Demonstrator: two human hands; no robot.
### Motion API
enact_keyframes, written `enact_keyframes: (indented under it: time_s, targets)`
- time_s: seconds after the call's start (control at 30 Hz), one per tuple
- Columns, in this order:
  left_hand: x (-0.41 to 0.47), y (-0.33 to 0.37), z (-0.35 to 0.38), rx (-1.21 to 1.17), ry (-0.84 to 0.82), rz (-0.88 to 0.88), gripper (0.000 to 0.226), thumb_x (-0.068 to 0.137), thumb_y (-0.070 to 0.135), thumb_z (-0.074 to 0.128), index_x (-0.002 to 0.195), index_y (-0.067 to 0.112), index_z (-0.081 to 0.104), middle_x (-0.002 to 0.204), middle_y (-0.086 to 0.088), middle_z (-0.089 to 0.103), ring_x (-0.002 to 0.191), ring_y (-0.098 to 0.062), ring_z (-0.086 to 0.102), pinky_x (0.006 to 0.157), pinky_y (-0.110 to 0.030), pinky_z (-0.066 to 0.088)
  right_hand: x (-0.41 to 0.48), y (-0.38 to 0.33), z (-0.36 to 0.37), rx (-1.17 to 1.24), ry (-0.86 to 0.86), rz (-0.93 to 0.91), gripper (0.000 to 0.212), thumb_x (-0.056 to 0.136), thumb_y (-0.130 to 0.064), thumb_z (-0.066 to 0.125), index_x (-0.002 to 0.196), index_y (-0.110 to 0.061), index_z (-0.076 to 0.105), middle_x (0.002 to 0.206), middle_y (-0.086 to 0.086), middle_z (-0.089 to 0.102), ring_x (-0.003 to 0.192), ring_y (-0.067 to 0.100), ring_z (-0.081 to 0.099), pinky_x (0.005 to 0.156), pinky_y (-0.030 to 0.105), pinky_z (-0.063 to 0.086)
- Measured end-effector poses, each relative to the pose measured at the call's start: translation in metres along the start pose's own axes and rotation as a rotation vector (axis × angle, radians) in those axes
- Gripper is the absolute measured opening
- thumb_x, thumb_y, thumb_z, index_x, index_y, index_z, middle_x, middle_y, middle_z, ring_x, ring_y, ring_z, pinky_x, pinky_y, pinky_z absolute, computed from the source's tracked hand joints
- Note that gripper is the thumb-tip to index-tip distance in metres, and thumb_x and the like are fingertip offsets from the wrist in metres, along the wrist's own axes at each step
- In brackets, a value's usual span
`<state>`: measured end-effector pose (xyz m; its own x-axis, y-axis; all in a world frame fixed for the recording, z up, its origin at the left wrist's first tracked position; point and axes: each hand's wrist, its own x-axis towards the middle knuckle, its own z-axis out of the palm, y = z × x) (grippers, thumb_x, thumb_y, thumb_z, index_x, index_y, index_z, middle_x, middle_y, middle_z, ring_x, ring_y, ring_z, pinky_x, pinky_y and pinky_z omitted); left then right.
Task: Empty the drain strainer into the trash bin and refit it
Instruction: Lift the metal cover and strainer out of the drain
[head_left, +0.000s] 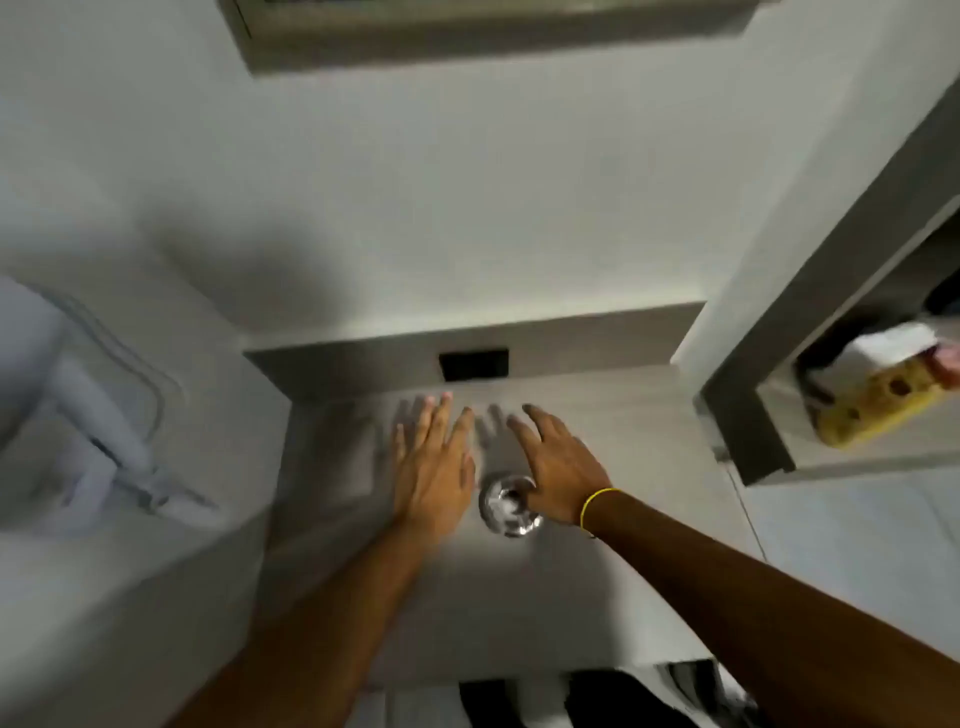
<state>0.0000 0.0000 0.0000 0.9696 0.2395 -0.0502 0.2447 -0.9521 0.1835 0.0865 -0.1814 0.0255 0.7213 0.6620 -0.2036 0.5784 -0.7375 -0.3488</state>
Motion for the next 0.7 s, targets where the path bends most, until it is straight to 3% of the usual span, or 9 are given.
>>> enact_keyframes:
  time_s: [0.03,0.1,0.2,0.3,0.7]
  targets:
    - [-0.014,-0.001,0.022,0.045,-0.100,-0.061,0.067,0.110,0.039,0.041,0.174,0.029,0.022,0.185,-0.003,0.005,0.171,-0.027,-0.002,0.135,-0.063,0.009,0.000,0.004,0.024,-0.005,-0.100,0.019,0.104,0.081,-0.040,0.073,0.167,-0.018,0.018,0.174,0.014,0.017,0.157,0.038,0.026,0.115,0.054,0.047]
    - [-0.039,-0.003,0.066,-0.003,-0.141,-0.115,0.065,0.109,0.042,0.032,0.170,0.022,0.035,0.183,-0.009,0.018,0.170,-0.031,0.010,0.132,-0.066,0.018,0.001,0.012,0.061,0.015,-0.178,0.053,0.107,0.077,-0.042,0.075,0.165,-0.016,0.020,0.171,0.012,0.021,0.154,0.037,0.030,0.111,0.053,0.051]
    - [-0.074,-0.005,0.120,-0.088,-0.210,-0.152,0.063,0.108,0.042,0.041,0.163,0.013,0.048,0.178,-0.015,0.031,0.166,-0.038,0.026,0.124,-0.070,0.033,0.007,0.012,0.098,0.001,-0.182,0.024,0.098,0.070,-0.045,0.078,0.154,-0.022,0.035,0.167,0.008,0.029,0.152,0.034,0.034,0.105,0.051,0.053]
    - [-0.075,-0.004,0.147,-0.086,-0.239,-0.149,0.065,0.104,0.039,0.037,0.161,0.011,0.051,0.174,-0.018,0.039,0.161,-0.041,0.036,0.117,-0.073,0.040,0.026,0.017,0.112,-0.020,-0.209,-0.030,0.113,0.060,-0.044,0.083,0.158,-0.026,0.030,0.164,0.008,0.033,0.148,0.034,0.037,0.101,0.050,0.053]
    - [-0.077,-0.013,0.187,-0.079,-0.078,-0.131,0.066,0.106,0.042,0.038,0.166,0.016,0.043,0.179,-0.013,0.031,0.166,-0.035,0.026,0.124,-0.072,0.029,0.043,0.023,0.116,-0.196,-0.253,-0.160,0.102,0.054,-0.036,0.093,0.142,-0.019,0.045,0.149,0.016,0.042,0.125,0.037,0.053,0.089,0.044,0.057]
